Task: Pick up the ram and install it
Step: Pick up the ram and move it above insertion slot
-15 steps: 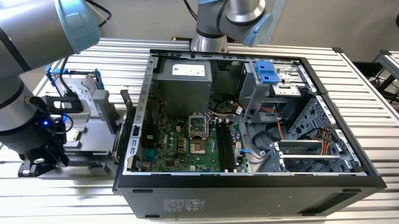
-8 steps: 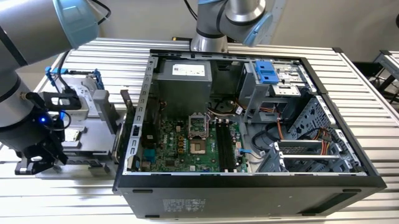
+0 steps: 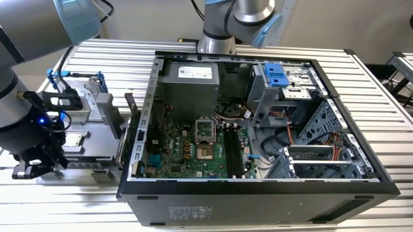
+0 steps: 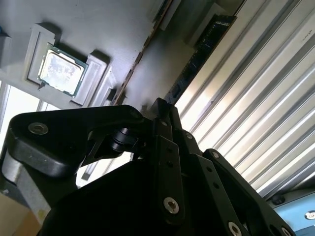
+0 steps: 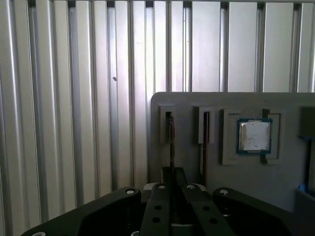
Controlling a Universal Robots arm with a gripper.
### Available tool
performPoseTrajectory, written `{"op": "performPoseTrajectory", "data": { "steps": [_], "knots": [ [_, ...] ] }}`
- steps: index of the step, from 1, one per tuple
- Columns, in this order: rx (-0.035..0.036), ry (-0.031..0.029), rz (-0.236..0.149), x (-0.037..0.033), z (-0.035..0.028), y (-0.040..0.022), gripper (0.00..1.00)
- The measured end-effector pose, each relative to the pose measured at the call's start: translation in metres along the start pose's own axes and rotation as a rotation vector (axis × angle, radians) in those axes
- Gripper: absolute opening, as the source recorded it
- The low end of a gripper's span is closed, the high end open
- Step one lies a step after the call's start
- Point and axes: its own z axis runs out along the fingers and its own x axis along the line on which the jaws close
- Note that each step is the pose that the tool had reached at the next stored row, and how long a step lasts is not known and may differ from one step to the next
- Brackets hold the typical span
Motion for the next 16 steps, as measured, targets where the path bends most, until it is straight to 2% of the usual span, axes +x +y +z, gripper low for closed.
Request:
{"op": "performPoseTrajectory", "data": {
  "steps": [16],
  "knots": [
    [0.0000, -0.0002, 0.000, -0.0006, -0.0186, 0.0002, 0.00]
  ]
}}
